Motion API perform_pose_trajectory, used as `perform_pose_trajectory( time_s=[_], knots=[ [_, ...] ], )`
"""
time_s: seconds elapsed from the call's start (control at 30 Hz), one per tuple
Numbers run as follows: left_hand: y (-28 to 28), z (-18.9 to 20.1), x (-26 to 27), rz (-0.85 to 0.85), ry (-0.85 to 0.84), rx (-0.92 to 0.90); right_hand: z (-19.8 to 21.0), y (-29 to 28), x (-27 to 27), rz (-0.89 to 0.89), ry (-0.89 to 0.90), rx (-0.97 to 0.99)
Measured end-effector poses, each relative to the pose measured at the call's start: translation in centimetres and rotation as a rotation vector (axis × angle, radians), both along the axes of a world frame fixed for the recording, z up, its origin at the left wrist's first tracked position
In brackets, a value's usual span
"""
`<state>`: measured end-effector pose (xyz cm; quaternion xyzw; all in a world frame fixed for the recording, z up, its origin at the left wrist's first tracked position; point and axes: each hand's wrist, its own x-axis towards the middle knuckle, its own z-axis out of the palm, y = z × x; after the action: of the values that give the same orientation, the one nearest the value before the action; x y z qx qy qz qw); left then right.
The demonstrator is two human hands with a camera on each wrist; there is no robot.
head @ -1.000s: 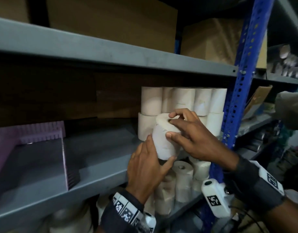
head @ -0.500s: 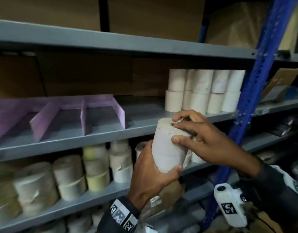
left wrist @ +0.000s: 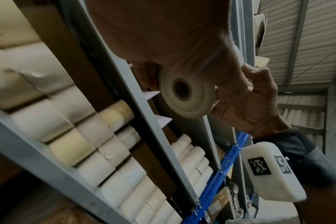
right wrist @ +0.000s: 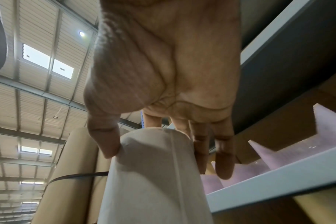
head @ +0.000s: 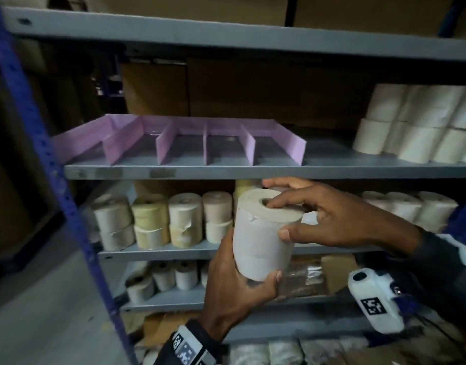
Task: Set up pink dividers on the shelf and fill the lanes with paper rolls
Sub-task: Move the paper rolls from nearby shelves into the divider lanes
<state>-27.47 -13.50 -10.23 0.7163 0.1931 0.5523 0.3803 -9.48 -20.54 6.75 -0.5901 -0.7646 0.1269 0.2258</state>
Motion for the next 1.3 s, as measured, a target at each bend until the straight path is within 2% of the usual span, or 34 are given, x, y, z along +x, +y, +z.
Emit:
perform_pose_trajectory(
  time_s=[0.13, 0.4, 0.5, 0.63, 0.83, 0.93, 1.0, 1.07, 1.13, 1.3],
  knots=[
    [1.9, -0.6, -7.4, 0.077, 0.025, 0.016, -1.0, 2.8, -6.9, 0.074, 0.015, 0.035],
    [8.1, -1.1, -23.9, 0.077, 0.064, 0.006, -2.4, 9.2, -22.9, 0.143, 0.104, 0.1],
    [10.1, -0.7, -28.2, 0.088, 0.07, 0.014, -2.4, 11.1, -27.2, 0.175, 0.154, 0.112],
    [12.8, -0.1, -32.4, 0.087, 0.114, 0.006, -1.7, 13.7, -31.0, 0.183, 0.113, 0.146],
    [16.3, 1.4, -33.6, 0.154, 0.138, 0.058, 0.2, 18.4, -33.5, 0.199, 0.098, 0.159],
    [17.2, 2.1, -33.1, 0.336, 0.173, 0.127, 1.3, 21.1, -33.2, 0.166, 0.081, 0.208],
    [17.9, 2.1, -32.5, 0.473, 0.219, 0.307, 1.9, 23.3, -32.6, 0.149, 0.065, 0.261],
    [18.5, 1.6, -31.5, 0.527, 0.314, 0.506, 2.8, 25.4, -32.0, 0.143, 0.04, 0.295],
    [19.3, 1.5, -30.5, 0.544, 0.452, 0.605, 3.6, 27.4, -31.5, 0.132, -0.01, 0.311],
    [22.8, 2.2, -28.1, 0.57, 0.74, 0.606, 5.1, 32.1, -30.0, 0.087, -0.124, 0.291]
  ],
)
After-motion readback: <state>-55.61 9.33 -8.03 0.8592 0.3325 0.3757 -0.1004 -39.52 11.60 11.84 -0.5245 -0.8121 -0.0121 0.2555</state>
